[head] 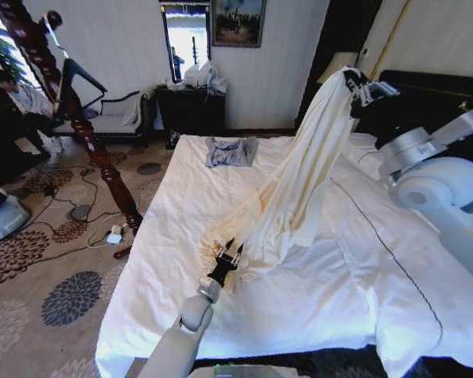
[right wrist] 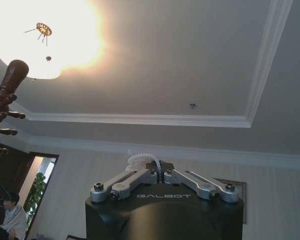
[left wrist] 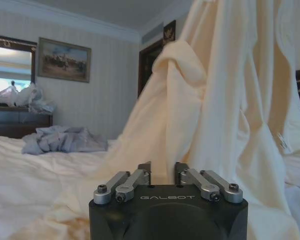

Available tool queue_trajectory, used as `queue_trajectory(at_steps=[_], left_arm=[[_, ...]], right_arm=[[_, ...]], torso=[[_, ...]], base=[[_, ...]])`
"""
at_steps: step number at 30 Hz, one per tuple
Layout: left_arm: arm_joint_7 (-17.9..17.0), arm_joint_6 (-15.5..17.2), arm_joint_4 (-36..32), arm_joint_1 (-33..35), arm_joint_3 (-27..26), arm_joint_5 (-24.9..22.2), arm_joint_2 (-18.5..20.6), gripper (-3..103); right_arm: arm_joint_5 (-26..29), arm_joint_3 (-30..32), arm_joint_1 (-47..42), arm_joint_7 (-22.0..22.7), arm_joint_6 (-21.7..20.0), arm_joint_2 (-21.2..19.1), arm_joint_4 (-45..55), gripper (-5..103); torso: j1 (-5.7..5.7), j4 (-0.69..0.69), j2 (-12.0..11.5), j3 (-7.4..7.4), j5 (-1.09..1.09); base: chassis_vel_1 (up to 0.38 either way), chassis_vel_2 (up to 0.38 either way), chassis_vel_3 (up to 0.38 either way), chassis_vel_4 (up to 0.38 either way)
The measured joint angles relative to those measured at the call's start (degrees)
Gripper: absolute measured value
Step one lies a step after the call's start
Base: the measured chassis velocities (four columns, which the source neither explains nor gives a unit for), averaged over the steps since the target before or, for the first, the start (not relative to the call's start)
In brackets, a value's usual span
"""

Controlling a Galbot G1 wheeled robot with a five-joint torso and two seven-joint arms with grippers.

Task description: Pick up the clothes from the bed and hang them on the clothes hanger.

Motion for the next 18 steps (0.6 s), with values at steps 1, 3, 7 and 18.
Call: queue_trajectory(at_steps=[1,3,7,18], left_arm=[[0.0,0.0,-0.2,0.0,-0.2,-0.1,0.0,19],[0.1,0.1,-0.5,0.0,-0.7,-0.4,0.0,19],[0.0,0.7,-0.9,-1.0,-2.0,-2.6,0.1,2],[-0.2,3.8,-6.3,-6.2,-7.0,-13.9,2.4,0]], right_arm=[[-0.1,0.0,-0.1,0.0,0.0,0.1,0.0,1],[-0.3,0.0,-0.2,0.0,0.0,0.3,0.0,1],[-1.0,0.0,-0.6,-0.1,0.0,1.0,0.1,1],[-2.9,-0.6,-2.4,-0.1,0.0,1.2,0.0,1]], torso=[[0.0,0.0,0.0,0.0,0.0],[0.0,0.0,0.0,0.0,0.0],[0.0,0.0,0.0,0.0,0.0],[0.0,0.0,0.0,0.0,-0.01]], base=[[0.0,0.0,0.0,0.0],[0.0,0.0,0.0,0.0],[0.0,0.0,0.0,0.0],[0.0,0.0,0.0,0.0]])
